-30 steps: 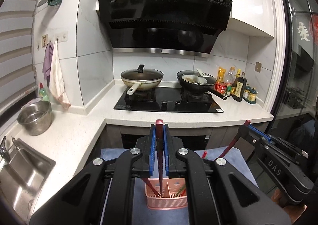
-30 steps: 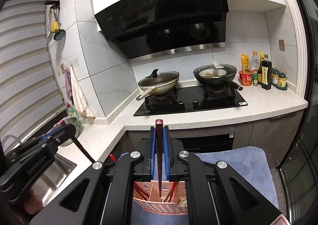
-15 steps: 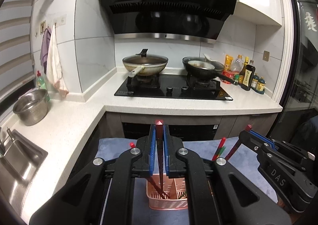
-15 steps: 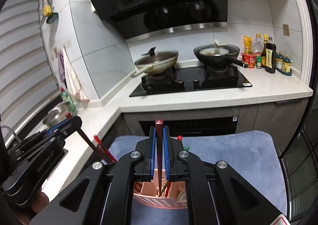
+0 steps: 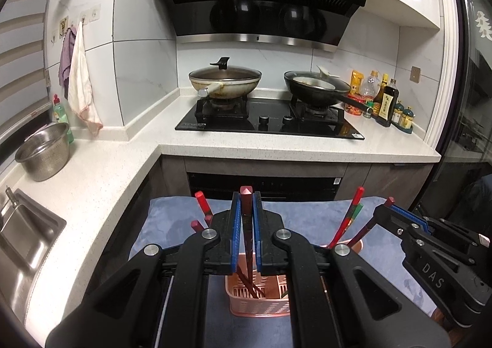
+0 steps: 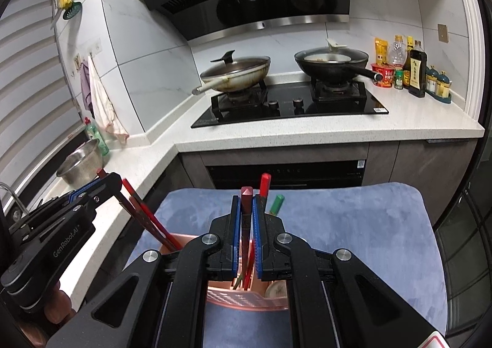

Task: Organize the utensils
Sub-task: 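Lower the chopsticks into the holder and open both tools, then move both tools back over the green chopstick and gold spoon, then grasp the green chopstick with the right tool while the left tool grasps the gold spoon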

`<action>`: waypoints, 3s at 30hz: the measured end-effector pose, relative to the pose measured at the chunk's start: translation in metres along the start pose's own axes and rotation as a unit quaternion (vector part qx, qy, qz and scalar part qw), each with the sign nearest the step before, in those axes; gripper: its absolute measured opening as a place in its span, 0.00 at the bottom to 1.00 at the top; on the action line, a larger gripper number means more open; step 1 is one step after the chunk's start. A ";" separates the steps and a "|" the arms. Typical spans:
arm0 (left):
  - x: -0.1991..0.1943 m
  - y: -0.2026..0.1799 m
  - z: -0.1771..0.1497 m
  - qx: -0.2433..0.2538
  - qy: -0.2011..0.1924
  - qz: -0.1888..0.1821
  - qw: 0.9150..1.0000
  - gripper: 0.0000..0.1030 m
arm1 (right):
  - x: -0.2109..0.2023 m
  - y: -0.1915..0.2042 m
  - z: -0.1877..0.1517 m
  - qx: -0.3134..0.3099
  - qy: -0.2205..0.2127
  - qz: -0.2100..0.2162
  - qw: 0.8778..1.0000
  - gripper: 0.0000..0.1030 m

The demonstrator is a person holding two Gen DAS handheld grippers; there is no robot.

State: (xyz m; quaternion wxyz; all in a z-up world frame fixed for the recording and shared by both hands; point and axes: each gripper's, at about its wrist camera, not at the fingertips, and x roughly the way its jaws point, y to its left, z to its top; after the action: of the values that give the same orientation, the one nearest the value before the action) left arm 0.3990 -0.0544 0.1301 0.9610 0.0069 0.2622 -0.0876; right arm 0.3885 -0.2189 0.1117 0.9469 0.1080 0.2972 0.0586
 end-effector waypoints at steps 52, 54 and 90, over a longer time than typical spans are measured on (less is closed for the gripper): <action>-0.121 0.010 -0.141 -0.025 0.071 0.031 0.997 0.46 | -0.148 0.023 -0.179 -0.062 0.039 -0.023 0.997 0.42; -0.123 0.009 -0.158 -0.022 0.085 0.032 0.996 0.47 | -0.149 0.019 -0.196 -0.059 0.050 -0.031 0.997 0.42; -0.126 0.005 -0.328 -0.002 0.232 0.036 0.972 0.59 | -0.124 0.015 -0.363 -0.062 0.196 -0.059 0.977 0.11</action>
State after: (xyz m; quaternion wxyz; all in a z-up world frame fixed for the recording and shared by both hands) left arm 0.1285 -0.0096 -0.0890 0.8762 0.0346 0.4782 -0.0485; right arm 0.0774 -0.1647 -0.1072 0.8771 0.0177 0.4782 0.0408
